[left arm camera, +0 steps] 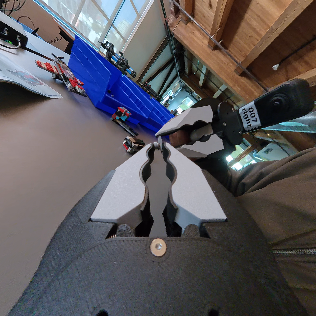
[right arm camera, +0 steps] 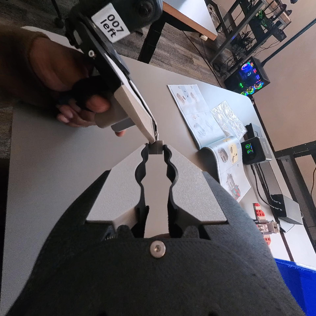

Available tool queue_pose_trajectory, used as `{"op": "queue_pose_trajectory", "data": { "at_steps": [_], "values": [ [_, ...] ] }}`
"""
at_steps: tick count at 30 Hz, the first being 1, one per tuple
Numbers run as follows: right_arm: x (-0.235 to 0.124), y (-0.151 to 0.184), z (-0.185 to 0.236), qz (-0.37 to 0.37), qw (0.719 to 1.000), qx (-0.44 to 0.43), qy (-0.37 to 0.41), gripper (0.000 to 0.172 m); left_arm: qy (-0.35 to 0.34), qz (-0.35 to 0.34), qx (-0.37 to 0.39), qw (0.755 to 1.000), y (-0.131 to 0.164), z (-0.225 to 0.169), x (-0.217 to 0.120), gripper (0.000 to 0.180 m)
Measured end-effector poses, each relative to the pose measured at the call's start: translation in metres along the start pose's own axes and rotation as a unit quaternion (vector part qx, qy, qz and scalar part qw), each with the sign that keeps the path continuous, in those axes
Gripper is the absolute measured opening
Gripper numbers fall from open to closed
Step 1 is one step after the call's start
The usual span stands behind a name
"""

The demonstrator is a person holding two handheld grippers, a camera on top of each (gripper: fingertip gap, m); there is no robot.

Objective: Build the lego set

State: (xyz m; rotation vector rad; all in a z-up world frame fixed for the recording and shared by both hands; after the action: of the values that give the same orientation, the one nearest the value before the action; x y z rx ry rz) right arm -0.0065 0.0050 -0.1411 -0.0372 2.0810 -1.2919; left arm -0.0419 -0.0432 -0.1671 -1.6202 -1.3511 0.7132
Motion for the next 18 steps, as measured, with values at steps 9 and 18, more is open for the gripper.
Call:
{"op": "queue_pose_trajectory", "data": {
  "at_steps": [9, 18],
  "values": [
    [-0.002, -0.014, -0.003, -0.051, 0.999, 0.006, 0.009, 0.024, 0.05, -0.07, -0.09, 0.992, -0.012, 0.0, -0.005, 0.009],
    [-0.013, -0.028, -0.013, -0.152, 0.984, 0.089, -0.009, 0.031, 0.134, -0.216, -0.216, 0.943, -0.031, 0.009, -0.022, 0.008]
  ]
}}
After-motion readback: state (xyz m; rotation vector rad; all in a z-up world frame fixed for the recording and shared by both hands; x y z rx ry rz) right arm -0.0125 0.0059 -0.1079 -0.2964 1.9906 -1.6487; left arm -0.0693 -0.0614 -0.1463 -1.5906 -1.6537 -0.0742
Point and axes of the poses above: each gripper's, where its closed fingertips meet, x out along the fingers, y out of its underside, z = x × y across the jaws, the point moved 4 cm from there along -x, back along the fingers, and after that the axes turned 14 degrees about x, right-handed, at the moved point
